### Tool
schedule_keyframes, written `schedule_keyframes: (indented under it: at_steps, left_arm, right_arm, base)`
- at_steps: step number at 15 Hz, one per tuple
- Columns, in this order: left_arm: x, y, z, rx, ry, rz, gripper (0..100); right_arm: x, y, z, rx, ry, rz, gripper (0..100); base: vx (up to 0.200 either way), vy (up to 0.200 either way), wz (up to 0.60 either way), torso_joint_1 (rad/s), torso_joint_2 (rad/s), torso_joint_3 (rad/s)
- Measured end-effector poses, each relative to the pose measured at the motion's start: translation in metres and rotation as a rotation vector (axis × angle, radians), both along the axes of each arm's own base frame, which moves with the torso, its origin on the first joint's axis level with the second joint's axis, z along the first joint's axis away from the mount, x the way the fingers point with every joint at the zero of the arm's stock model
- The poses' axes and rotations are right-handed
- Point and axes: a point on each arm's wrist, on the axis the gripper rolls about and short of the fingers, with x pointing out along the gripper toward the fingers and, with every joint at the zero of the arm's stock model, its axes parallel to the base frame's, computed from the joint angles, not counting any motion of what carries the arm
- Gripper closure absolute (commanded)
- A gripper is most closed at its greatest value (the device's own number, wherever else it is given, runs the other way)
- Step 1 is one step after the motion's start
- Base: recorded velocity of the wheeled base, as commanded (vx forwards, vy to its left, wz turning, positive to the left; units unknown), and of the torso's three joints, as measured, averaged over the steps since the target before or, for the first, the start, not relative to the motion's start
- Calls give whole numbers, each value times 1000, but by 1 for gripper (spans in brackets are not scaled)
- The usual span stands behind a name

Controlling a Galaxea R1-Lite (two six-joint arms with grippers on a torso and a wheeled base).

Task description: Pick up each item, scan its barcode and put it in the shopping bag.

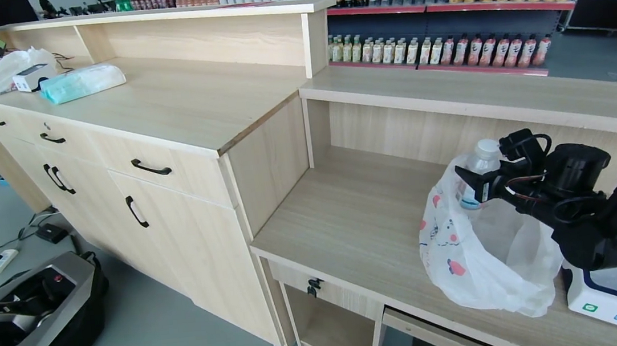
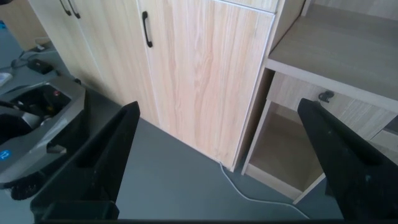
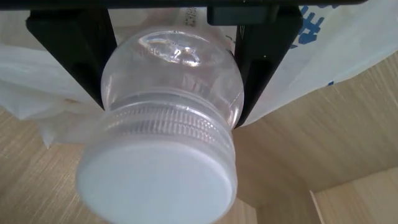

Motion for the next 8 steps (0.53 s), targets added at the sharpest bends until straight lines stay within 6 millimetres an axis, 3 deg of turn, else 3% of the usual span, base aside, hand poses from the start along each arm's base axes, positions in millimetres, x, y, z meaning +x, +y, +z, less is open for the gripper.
schedule_keyframes:
  at_steps: [8]
  left_arm:
    - [0, 0, 0, 0, 0, 0, 0]
  right_arm:
    - [7, -1, -24, -15, 53, -1, 100]
  base:
    - [0, 0, 0, 0, 0, 0]
